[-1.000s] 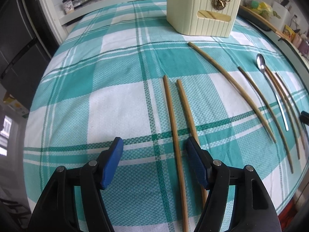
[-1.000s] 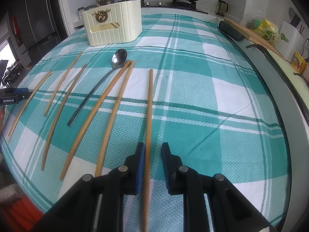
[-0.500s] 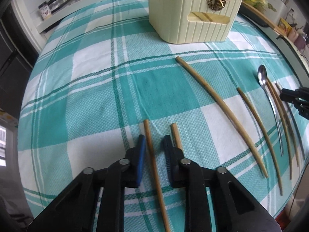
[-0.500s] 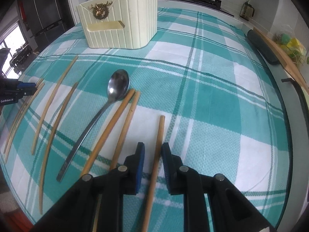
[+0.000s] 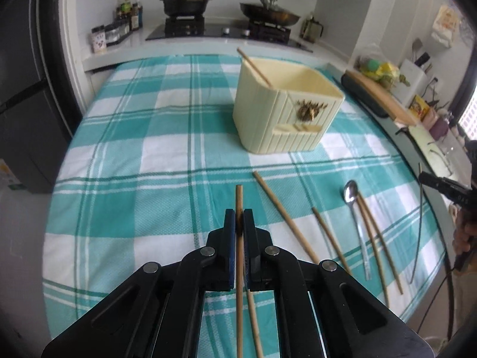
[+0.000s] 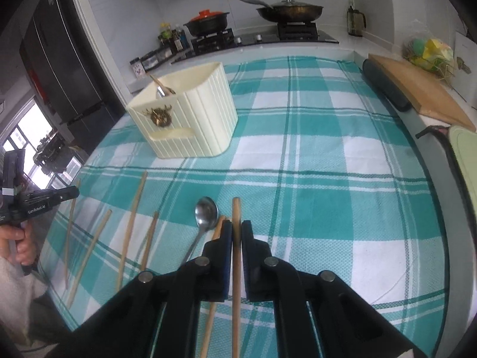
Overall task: Organize utensils
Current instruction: 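Lift and carry both chopsticks to the cream holder, lowering them inside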
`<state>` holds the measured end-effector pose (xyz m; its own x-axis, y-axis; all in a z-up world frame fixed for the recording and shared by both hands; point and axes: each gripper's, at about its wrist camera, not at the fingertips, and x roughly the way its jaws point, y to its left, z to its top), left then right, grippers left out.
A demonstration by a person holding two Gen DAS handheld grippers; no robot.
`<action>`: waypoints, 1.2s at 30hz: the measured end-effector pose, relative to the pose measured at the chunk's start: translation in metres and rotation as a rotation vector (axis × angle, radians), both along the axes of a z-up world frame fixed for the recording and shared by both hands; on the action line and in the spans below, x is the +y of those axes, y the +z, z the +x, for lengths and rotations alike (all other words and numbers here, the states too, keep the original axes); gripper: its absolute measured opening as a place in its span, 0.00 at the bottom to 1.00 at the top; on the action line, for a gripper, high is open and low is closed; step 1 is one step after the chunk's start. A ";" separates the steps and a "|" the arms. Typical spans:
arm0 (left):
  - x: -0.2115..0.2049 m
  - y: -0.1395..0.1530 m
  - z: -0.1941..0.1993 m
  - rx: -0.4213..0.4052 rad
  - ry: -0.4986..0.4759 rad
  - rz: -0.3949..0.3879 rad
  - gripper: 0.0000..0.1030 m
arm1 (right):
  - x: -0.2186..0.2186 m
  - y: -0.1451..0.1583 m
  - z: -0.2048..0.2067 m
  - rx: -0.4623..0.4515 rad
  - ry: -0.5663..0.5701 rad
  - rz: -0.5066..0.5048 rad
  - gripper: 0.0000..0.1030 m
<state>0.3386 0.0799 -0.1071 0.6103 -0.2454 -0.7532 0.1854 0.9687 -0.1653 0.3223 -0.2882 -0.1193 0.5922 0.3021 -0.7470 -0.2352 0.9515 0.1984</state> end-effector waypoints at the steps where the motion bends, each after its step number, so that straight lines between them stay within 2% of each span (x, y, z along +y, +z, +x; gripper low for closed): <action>1: 0.003 0.013 -0.006 -0.030 0.002 -0.016 0.03 | -0.002 0.012 -0.006 -0.026 0.000 0.009 0.06; 6: 0.009 0.068 -0.035 -0.169 0.006 -0.080 0.03 | -0.011 0.069 -0.042 -0.163 -0.015 0.043 0.06; 10: 0.006 0.097 -0.039 -0.244 0.006 -0.114 0.03 | -0.009 0.102 -0.059 -0.281 -0.033 0.038 0.06; 14: 0.002 0.116 -0.029 -0.284 0.005 -0.137 0.03 | 0.001 0.129 -0.063 -0.394 -0.045 0.008 0.06; 18: -0.004 0.140 -0.013 -0.308 -0.001 -0.174 0.03 | 0.010 0.150 -0.056 -0.460 -0.044 0.020 0.06; 24: -0.018 0.193 0.028 -0.408 0.016 -0.193 0.03 | 0.032 0.181 -0.011 -0.521 -0.013 0.020 0.06; 28: -0.029 0.216 0.066 -0.477 0.049 -0.196 0.03 | 0.057 0.206 0.027 -0.603 0.013 0.012 0.06; 32: -0.043 0.213 0.110 -0.484 0.081 -0.177 0.03 | 0.079 0.220 0.072 -0.655 0.023 0.034 0.06; 36: -0.056 0.184 0.155 -0.419 0.095 -0.162 0.03 | 0.093 0.209 0.116 -0.680 0.025 0.066 0.06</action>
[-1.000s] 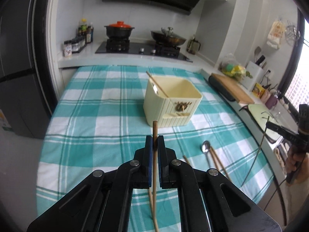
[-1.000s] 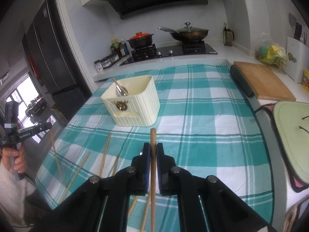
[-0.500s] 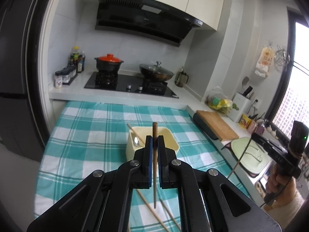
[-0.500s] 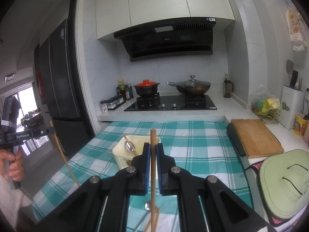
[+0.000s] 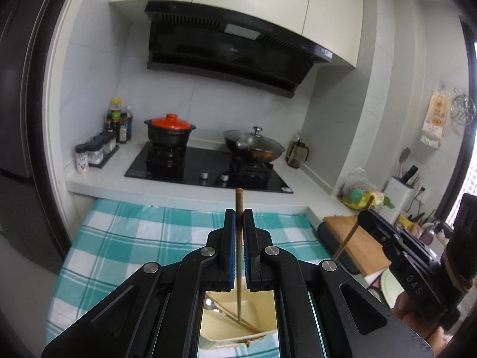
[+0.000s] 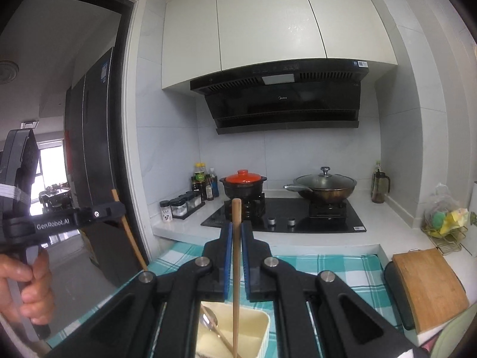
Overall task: Organize utensils
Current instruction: 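Lift and carry both chopsticks to the cream holder, lowering them inside, then open both grippers to release the chopsticks into the holder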
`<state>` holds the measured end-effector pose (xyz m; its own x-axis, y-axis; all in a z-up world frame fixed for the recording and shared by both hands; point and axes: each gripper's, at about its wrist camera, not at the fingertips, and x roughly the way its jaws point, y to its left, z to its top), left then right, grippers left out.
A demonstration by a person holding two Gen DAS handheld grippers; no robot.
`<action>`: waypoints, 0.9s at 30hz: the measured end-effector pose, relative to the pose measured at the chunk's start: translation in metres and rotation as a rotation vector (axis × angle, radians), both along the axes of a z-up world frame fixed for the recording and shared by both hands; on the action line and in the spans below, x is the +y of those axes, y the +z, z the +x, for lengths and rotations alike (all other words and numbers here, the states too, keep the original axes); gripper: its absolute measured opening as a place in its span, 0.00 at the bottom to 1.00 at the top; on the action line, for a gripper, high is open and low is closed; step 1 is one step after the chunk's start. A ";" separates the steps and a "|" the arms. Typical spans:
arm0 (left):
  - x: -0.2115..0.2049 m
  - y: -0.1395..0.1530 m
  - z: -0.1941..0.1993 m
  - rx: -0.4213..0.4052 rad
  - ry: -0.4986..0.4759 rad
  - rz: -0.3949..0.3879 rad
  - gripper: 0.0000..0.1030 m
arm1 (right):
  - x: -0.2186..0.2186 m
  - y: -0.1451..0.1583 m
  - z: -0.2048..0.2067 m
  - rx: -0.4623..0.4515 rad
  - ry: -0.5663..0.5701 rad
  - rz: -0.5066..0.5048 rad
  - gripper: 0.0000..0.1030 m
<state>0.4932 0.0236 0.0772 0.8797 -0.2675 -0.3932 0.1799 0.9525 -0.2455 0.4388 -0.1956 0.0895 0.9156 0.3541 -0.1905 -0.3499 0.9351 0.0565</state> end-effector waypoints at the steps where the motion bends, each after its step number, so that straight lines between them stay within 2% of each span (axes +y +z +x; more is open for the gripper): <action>1: -0.003 -0.010 0.010 0.025 0.002 0.002 0.03 | 0.003 -0.008 0.010 0.003 0.000 0.003 0.06; 5: -0.011 -0.055 0.043 0.142 -0.008 -0.004 0.03 | 0.014 -0.053 0.055 0.110 0.003 -0.018 0.06; 10: -0.018 -0.104 0.071 0.291 -0.025 0.020 0.03 | 0.025 -0.110 0.101 0.369 0.045 -0.079 0.06; 12: -0.021 -0.117 0.074 0.336 -0.016 0.037 0.04 | 0.028 -0.126 0.110 0.441 0.037 -0.114 0.07; 14: -0.022 -0.122 0.070 0.347 -0.016 0.047 0.10 | 0.029 -0.135 0.115 0.484 0.051 -0.116 0.07; 15: -0.022 -0.122 0.065 0.347 -0.021 0.051 0.19 | 0.028 -0.137 0.117 0.503 0.043 -0.111 0.07; 16: -0.022 -0.120 0.060 0.342 -0.024 0.062 0.29 | 0.026 -0.137 0.116 0.512 0.033 -0.097 0.07; 19: -0.017 -0.108 0.034 0.318 -0.024 0.108 0.45 | 0.017 -0.127 0.105 0.510 0.028 -0.055 0.08; 22: -0.007 -0.099 -0.007 0.332 -0.037 0.157 0.53 | 0.007 -0.109 0.079 0.495 0.029 -0.058 0.18; 24: 0.000 -0.100 -0.045 0.343 -0.037 0.213 0.57 | -0.003 -0.100 0.051 0.489 0.040 -0.060 0.30; 27: 0.009 -0.115 -0.111 0.352 -0.043 0.290 0.65 | -0.018 -0.099 -0.004 0.490 0.065 -0.102 0.30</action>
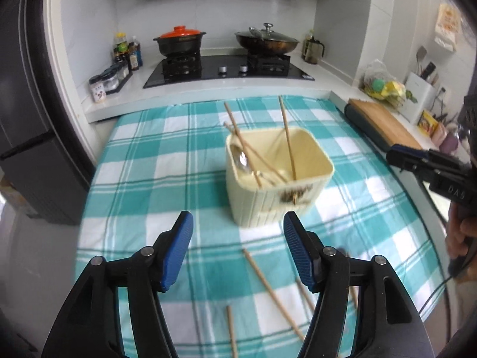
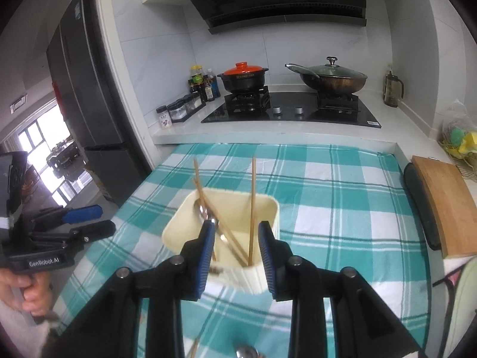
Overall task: Organize utensils
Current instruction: 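Open both grippers to release the chopsticks into the holder, then move both open grippers back over the remaining chopsticks on the cloth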
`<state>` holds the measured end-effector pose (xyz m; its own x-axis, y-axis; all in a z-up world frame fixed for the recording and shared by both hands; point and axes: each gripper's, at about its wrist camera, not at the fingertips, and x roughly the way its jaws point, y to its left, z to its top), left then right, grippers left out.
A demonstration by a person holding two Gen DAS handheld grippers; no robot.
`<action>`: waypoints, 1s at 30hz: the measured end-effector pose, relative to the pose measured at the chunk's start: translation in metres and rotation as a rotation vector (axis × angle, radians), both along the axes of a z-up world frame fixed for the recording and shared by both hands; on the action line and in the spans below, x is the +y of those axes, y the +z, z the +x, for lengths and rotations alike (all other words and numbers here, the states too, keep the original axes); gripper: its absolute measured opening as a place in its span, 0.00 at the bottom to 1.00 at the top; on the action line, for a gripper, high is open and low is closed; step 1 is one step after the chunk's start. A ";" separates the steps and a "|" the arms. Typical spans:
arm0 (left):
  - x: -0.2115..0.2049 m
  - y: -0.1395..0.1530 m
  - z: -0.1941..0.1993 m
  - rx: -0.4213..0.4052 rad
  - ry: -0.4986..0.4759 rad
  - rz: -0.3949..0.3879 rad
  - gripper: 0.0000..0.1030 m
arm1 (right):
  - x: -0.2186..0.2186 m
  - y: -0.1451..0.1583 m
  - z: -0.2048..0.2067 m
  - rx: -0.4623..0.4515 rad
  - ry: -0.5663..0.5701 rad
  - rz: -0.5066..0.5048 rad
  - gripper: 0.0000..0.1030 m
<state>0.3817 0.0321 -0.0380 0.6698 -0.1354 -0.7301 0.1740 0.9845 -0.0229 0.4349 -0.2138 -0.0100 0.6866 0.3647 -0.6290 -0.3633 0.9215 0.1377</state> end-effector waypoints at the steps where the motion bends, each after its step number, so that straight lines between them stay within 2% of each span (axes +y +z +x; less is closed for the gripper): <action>1: 0.003 -0.009 -0.023 0.002 -0.002 0.018 0.67 | -0.006 -0.005 -0.020 0.008 0.003 -0.022 0.30; 3: 0.007 -0.028 -0.062 0.011 0.011 0.044 0.67 | -0.017 -0.020 -0.060 0.025 -0.005 -0.063 0.30; 5: 0.012 -0.049 -0.095 0.016 0.067 0.064 0.67 | -0.027 -0.040 -0.101 0.038 -0.030 -0.095 0.30; 7: 0.015 -0.066 -0.119 0.027 0.122 0.051 0.67 | -0.033 -0.061 -0.142 0.045 -0.058 -0.116 0.30; 10: 0.014 -0.084 -0.143 0.032 0.176 0.037 0.67 | -0.043 -0.090 -0.195 0.056 -0.123 -0.113 0.30; 14: 0.005 -0.098 -0.157 0.022 0.178 0.104 0.67 | -0.056 -0.118 -0.240 0.087 -0.201 -0.076 0.30; 18: 0.002 -0.101 -0.161 0.023 0.172 0.100 0.67 | -0.061 -0.136 -0.255 0.122 -0.220 -0.084 0.30; 24: -0.003 -0.108 -0.161 0.023 0.171 0.129 0.67 | -0.067 -0.145 -0.262 0.133 -0.248 -0.053 0.30; 30: 0.015 -0.135 -0.159 0.084 0.188 0.076 0.67 | -0.060 -0.160 -0.260 0.159 -0.245 -0.053 0.30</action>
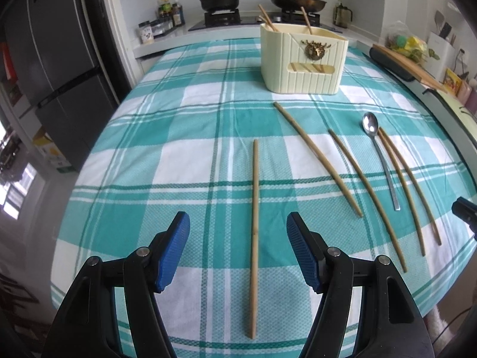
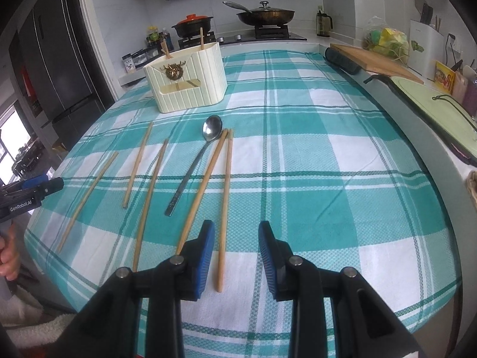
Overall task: Organize utensils
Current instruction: 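Move both open grippers back over the remaining chopsticks on the cloth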
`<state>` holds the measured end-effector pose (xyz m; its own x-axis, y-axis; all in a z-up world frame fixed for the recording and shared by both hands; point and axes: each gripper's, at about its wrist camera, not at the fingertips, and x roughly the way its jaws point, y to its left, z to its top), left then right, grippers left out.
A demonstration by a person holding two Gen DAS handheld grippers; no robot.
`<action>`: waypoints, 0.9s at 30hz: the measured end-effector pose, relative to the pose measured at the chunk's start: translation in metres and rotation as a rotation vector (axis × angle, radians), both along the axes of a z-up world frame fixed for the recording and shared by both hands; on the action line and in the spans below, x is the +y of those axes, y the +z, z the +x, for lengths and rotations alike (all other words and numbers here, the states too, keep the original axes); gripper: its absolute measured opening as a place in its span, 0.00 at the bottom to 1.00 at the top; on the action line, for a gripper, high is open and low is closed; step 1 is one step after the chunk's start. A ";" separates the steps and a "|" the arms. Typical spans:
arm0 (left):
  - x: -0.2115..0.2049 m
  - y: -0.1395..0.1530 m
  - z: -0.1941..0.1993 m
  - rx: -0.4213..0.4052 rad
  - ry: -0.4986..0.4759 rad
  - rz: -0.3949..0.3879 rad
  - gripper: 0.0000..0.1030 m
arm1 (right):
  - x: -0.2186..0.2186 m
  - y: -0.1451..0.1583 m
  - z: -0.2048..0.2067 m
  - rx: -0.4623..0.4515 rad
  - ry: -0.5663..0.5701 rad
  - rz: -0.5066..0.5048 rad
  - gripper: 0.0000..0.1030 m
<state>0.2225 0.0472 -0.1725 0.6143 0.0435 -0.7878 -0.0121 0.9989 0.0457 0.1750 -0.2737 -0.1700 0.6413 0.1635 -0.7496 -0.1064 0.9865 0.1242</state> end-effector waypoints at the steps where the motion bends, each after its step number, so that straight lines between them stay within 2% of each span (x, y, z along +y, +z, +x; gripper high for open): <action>1: 0.005 -0.006 0.000 0.013 0.010 -0.009 0.67 | 0.000 -0.003 0.001 0.005 -0.004 0.004 0.30; 5: 0.025 -0.024 -0.001 0.064 0.055 -0.042 0.67 | -0.005 -0.009 0.010 0.024 -0.018 0.015 0.30; 10: 0.041 -0.022 -0.002 0.051 0.074 -0.106 0.67 | 0.005 -0.017 0.042 0.058 0.026 0.008 0.30; 16: 0.038 -0.020 -0.004 0.050 0.009 -0.156 0.68 | 0.030 -0.033 0.069 0.095 0.070 -0.044 0.30; 20: 0.024 -0.027 0.000 0.064 -0.021 -0.136 0.70 | 0.042 -0.041 0.072 0.095 0.091 -0.120 0.30; 22: 0.021 -0.031 0.004 0.075 -0.019 -0.132 0.70 | 0.044 -0.041 0.072 0.083 0.096 -0.154 0.23; 23: 0.021 -0.033 0.006 0.082 -0.015 -0.136 0.70 | 0.044 -0.041 0.071 0.077 0.089 -0.172 0.07; 27: 0.024 -0.038 0.008 0.094 0.000 -0.137 0.70 | 0.027 -0.039 0.068 0.084 0.029 -0.162 0.06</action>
<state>0.2304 0.0707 -0.2105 0.5377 -0.0681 -0.8404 -0.0142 0.9959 -0.0898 0.2425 -0.2467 -0.2093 0.5724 0.0538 -0.8182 -0.1311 0.9910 -0.0265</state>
